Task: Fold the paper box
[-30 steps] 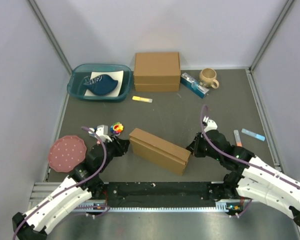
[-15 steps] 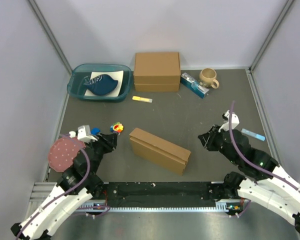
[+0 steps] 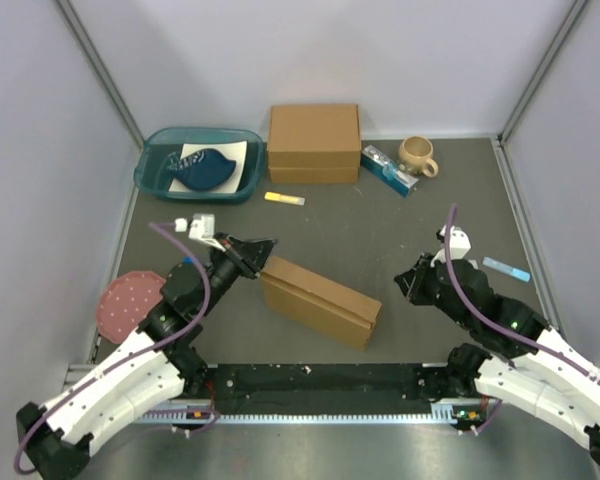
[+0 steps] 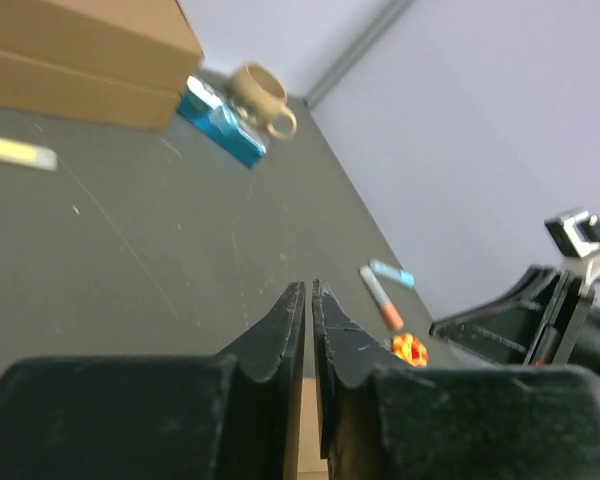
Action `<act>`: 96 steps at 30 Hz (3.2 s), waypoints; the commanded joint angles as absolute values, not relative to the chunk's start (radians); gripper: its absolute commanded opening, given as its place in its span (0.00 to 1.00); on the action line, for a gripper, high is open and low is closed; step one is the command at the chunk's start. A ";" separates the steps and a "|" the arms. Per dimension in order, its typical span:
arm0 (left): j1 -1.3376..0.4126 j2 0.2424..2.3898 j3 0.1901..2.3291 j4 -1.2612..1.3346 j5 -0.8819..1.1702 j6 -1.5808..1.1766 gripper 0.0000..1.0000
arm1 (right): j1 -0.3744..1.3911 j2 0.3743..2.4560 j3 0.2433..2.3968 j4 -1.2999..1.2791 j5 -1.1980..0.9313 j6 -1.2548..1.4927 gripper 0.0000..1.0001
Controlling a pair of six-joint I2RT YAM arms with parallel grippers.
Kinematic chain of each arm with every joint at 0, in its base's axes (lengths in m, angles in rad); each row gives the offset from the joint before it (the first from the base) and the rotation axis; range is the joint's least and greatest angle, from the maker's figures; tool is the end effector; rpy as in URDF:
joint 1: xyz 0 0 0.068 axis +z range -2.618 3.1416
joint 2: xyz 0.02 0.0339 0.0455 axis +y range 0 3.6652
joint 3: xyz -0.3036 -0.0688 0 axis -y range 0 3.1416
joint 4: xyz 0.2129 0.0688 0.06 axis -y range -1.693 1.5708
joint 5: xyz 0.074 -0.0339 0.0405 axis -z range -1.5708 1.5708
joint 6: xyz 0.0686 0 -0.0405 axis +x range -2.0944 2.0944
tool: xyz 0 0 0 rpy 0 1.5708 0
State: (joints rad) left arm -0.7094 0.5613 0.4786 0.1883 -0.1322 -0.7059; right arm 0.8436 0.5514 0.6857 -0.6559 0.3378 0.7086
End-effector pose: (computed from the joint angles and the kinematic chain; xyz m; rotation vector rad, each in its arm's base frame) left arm 0.0979 -0.0722 0.3323 -0.1115 1.5521 -1.0433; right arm 0.0732 0.0481 0.2914 0.0653 2.1148 0.5973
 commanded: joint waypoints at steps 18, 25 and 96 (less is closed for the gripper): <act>-0.710 0.525 0.124 0.301 -0.066 -0.805 0.00 | 0.853 0.537 0.831 -0.604 0.235 0.675 0.11; -0.712 0.534 0.156 0.275 -0.080 -0.781 0.00 | 0.853 0.520 0.819 -0.313 -0.077 0.722 0.00; -0.710 0.540 0.469 0.117 -0.216 -0.623 0.57 | 0.854 0.451 0.695 -0.620 -0.129 0.749 0.68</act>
State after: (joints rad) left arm -0.7139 0.5518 0.4164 0.1368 -0.1757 -0.6739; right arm 0.8444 0.4789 0.6949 -0.5884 -0.1257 0.7624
